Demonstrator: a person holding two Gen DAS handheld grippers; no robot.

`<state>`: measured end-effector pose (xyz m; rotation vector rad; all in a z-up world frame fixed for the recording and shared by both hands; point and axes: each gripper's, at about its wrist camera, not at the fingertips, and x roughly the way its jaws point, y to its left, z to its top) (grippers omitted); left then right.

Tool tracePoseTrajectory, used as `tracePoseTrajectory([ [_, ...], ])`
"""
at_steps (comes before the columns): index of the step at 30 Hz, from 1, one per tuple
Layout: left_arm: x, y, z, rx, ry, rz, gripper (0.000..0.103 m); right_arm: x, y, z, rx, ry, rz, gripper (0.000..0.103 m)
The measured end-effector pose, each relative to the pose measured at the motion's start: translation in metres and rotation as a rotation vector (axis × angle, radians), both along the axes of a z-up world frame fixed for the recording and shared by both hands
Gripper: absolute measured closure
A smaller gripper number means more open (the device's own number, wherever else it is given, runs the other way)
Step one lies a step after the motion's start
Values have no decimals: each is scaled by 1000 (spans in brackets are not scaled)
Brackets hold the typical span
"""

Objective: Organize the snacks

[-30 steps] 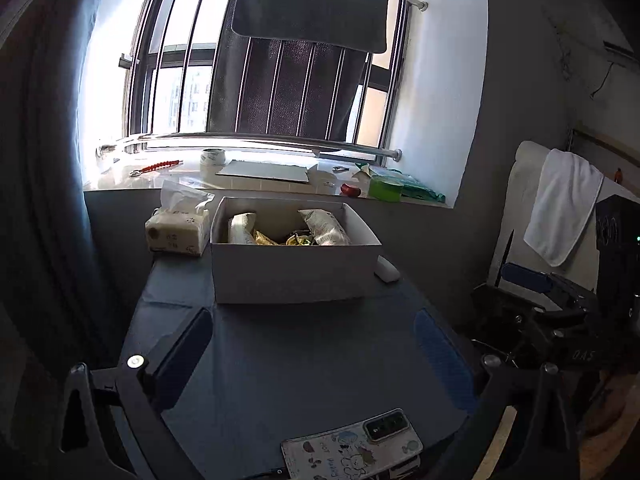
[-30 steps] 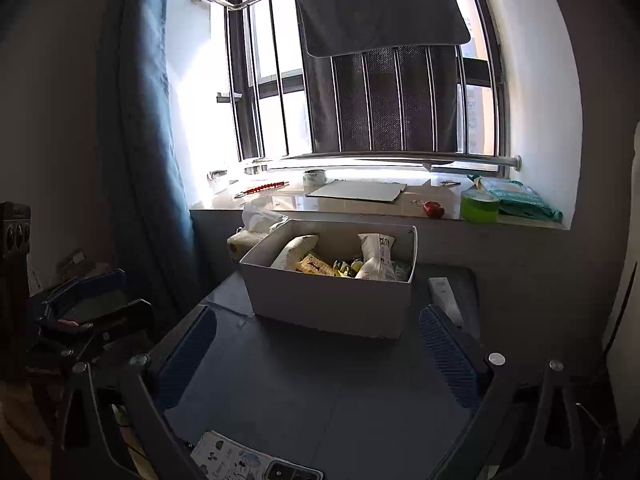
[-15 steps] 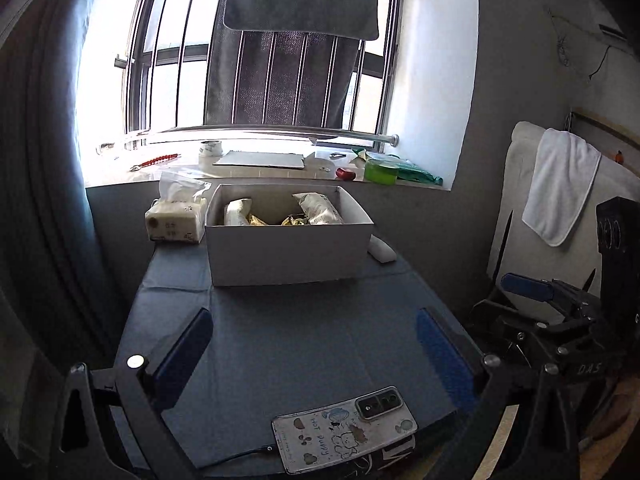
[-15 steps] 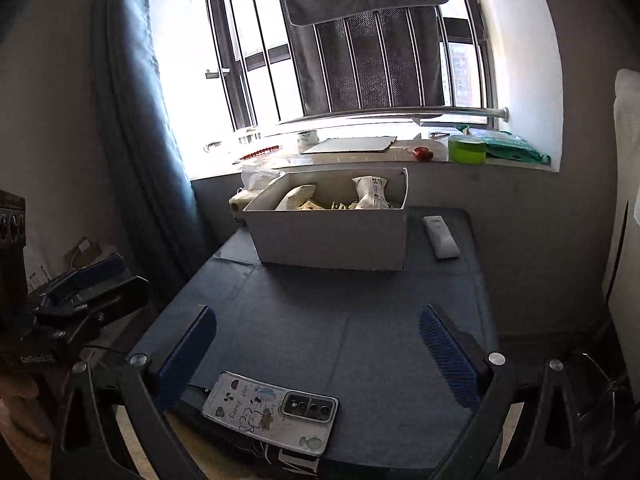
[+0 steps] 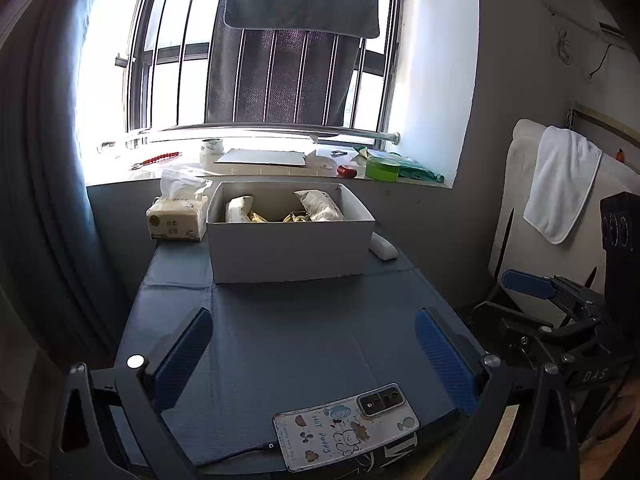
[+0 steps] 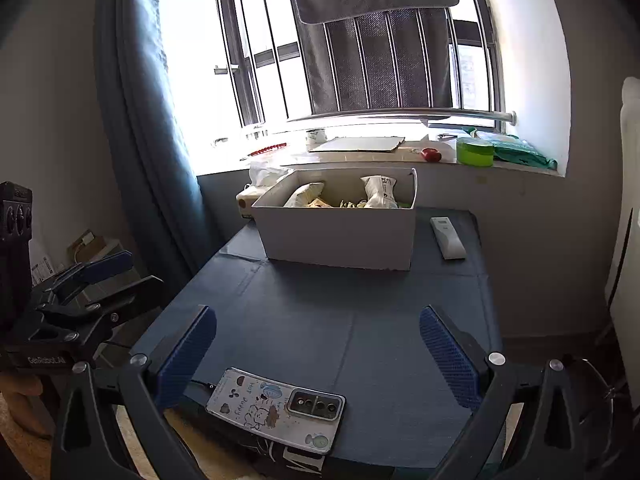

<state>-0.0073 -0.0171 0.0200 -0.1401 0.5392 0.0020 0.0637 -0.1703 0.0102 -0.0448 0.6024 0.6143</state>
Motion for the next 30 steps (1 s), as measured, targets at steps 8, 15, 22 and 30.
tracePoseTrajectory([
  [8, 1, 2, -2, -2, 7, -1, 0, 1, 1, -2, -3, 7, 2, 0],
  [15, 2, 1, -3, 1, 10, -4, 0, 0, 1, -1, -3, 7, 3, 0],
  [22, 2, 1, -4, 0, 12, -7, 0, 0, 1, -1, -2, 10, 7, 0],
  [30, 2, 0, -5, -1, 12, -10, 0, 0, 1, -1, 0, 10, 10, 0],
])
